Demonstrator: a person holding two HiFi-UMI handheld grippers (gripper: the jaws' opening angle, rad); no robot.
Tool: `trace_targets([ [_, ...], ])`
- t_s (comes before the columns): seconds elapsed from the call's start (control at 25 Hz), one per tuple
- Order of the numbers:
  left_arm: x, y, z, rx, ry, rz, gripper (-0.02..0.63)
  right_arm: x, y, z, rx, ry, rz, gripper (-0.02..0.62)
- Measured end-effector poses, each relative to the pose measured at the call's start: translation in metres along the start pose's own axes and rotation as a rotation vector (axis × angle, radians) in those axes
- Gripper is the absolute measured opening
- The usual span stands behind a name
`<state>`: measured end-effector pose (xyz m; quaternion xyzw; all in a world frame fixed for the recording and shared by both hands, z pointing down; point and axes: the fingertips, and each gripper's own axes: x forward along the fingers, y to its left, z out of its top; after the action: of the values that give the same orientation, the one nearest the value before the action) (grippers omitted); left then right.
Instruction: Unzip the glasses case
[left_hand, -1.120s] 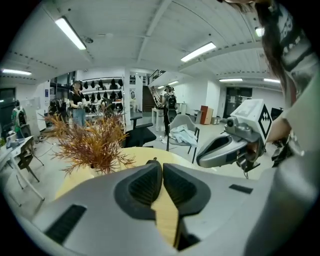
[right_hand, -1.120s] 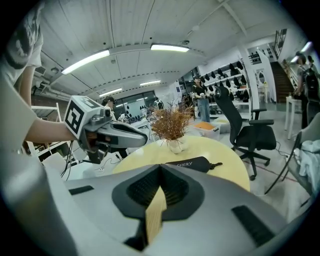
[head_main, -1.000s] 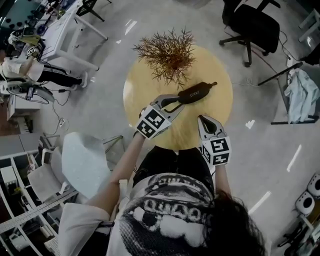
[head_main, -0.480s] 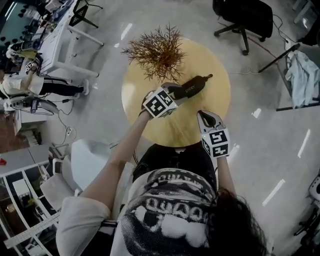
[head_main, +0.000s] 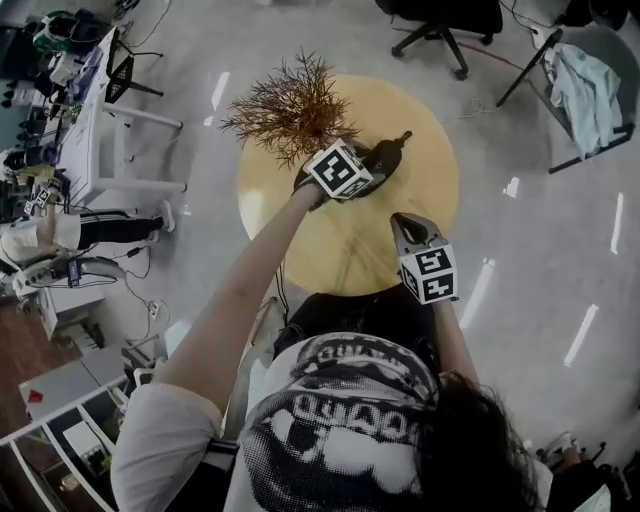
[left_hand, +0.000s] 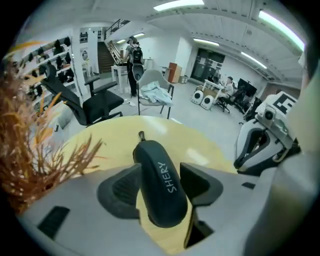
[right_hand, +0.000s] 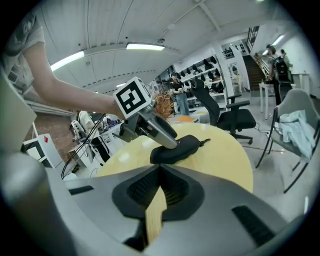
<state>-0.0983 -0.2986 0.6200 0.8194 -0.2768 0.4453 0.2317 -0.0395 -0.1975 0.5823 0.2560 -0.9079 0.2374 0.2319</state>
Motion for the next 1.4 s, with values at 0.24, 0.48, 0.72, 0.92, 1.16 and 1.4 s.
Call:
trace_targets([
  [0.24, 0.01, 0.005, -0.004, 0.061, 0.06, -0.089, 0.249, 0.031, 0.019, -0.007, 0.043, 0.003, -0.079, 0.0],
  [0.48, 0.01, 0.008, -0.005, -0.02, 0.084, -0.129, 0.244, 0.073, 0.036, -0.018, 0.091, 0.031, -0.184, 0.053],
  [0.72, 0.015, 0.011, -0.005, -0.052, 0.196, -0.146, 0.241, 0.109, 0.034, -0.021, 0.124, 0.058, -0.368, 0.092],
  [0.92, 0.015, 0.013, -0.006, -0.068, 0.228, -0.163, 0.241, 0.125, 0.03, -0.023, 0.175, 0.049, -0.457, 0.1],
  [1.16, 0.015, 0.013, -0.005, -0.084, 0.25, -0.181, 0.241, 0.132, 0.031, -0.024, 0.244, 0.043, -0.499, 0.097],
  [1.4, 0.015, 0.013, -0.005, -0.091, 0.238, -0.183, 0.241, 0.136, 0.03, -0.024, 0.284, 0.04, -0.526, 0.016],
])
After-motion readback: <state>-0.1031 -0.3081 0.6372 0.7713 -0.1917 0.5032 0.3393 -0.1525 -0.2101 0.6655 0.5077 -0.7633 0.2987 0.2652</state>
